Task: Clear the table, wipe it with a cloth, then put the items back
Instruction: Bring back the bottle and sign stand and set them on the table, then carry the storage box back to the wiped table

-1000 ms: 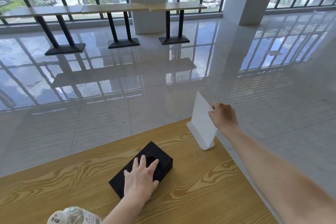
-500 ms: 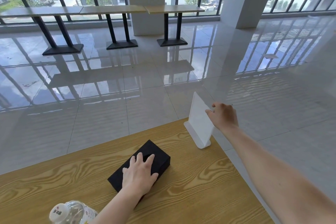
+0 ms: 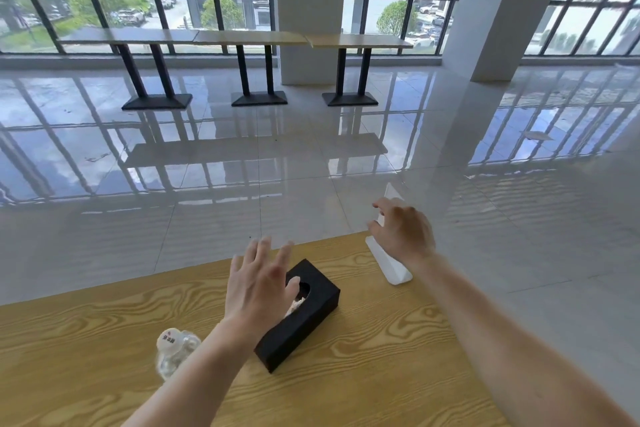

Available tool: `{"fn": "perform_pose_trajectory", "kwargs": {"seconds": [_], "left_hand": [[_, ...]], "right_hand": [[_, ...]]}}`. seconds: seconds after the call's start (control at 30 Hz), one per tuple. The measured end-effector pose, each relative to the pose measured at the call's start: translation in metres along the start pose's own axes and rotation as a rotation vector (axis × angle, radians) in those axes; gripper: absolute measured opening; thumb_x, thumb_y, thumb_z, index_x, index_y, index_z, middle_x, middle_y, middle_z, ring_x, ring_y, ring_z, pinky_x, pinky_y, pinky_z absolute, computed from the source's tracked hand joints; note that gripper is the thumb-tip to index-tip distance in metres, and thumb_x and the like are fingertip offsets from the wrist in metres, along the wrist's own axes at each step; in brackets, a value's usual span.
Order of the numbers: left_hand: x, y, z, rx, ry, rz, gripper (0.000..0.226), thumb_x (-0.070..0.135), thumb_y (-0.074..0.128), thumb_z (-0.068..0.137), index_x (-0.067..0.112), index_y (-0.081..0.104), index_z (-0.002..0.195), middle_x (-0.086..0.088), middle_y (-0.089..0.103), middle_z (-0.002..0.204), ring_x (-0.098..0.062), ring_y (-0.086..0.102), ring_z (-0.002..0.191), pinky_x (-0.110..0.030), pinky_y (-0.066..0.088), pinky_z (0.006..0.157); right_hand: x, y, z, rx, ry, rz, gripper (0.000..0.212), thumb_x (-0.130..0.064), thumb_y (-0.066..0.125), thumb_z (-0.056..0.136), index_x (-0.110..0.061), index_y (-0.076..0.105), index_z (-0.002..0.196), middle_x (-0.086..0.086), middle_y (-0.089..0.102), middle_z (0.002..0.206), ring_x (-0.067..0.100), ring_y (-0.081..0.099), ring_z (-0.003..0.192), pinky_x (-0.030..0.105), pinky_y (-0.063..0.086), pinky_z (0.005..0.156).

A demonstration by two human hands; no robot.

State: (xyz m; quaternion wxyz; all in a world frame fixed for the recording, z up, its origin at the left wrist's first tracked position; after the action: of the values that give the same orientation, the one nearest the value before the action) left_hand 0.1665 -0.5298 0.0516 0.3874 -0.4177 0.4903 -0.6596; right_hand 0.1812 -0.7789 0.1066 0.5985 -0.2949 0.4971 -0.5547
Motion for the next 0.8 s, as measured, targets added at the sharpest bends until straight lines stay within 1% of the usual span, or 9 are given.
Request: {"fn": "perform_pose_trajectory", "kwargs": {"seconds": [0.1,0.2,0.33,0.5,0.7,0.8], "left_hand": [[-0.019,-0.026,-0.017,0.050,-0.052,0.012,0.069,0.049,0.056,0.094,0.030,0.028,0.154,-0.012,0.031,0.159,-0.032,0.026,0.149,-0.055,0.029,0.118],[-0.042,-0.048,-0.034,0.093,-0.109,0.024,0.069,0.050,0.056,0.094,0.030,0.029,0.154,-0.013,0.032,0.159,-0.034,0.026,0.149,-0.057,0.029,0.118],[-0.074,-0.065,-0.060,0.097,-0.203,0.050,0.070,0.052,0.053,0.095,0.031,0.024,0.155,-0.013,0.028,0.161,-0.034,0.024,0.149,-0.057,0.027,0.118],[-0.114,-0.089,-0.095,0.126,-0.302,0.061,0.072,0.052,0.055,0.094,0.031,0.023,0.155,-0.013,0.027,0.162,-0.034,0.024,0.150,-0.057,0.029,0.118],[-0.169,-0.123,-0.138,0.178,-0.396,0.061,0.071,0.051,0.055,0.093,0.030,0.026,0.155,-0.014,0.029,0.160,-0.033,0.027,0.148,-0.058,0.029,0.117],[-0.203,-0.137,-0.164,0.193,-0.441,0.066,0.070,0.052,0.054,0.093,0.031,0.026,0.154,-0.013,0.029,0.160,-0.032,0.027,0.148,-0.057,0.027,0.117]], "right_hand": [[-0.043,-0.001,-0.011,-0.024,-0.120,0.012,0.041,-0.035,0.067,0.092,-0.016,0.062,0.128,0.006,0.071,0.114,0.027,0.067,0.102,0.038,0.055,0.081],[-0.082,-0.001,-0.017,-0.067,-0.204,0.031,0.042,-0.036,0.064,0.094,-0.016,0.060,0.131,0.006,0.069,0.115,0.026,0.065,0.104,0.038,0.056,0.084],[-0.130,0.001,-0.028,-0.104,-0.291,0.058,0.042,-0.036,0.062,0.095,-0.016,0.058,0.132,0.005,0.067,0.115,0.025,0.063,0.106,0.038,0.055,0.086],[-0.196,0.003,-0.046,-0.147,-0.399,0.101,0.045,-0.036,0.060,0.096,-0.018,0.054,0.137,0.004,0.065,0.122,0.025,0.061,0.112,0.038,0.052,0.089],[-0.281,0.004,-0.072,-0.166,-0.507,0.147,0.041,-0.037,0.061,0.095,-0.016,0.059,0.130,0.005,0.066,0.119,0.026,0.061,0.112,0.041,0.054,0.090],[-0.327,0.005,-0.086,-0.165,-0.559,0.156,0.040,-0.037,0.062,0.095,-0.014,0.061,0.128,0.006,0.067,0.117,0.027,0.062,0.110,0.041,0.054,0.088]]}}
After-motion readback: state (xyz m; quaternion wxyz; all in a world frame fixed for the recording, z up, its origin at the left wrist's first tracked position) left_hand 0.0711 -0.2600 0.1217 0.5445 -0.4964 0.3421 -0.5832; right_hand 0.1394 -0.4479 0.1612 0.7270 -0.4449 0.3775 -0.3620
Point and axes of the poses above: each hand's wrist, its own z-axis towards the middle knuckle, its own y-axis out of the palm, x = y × z, the point moved 9 cm from there along z, towards the middle knuckle
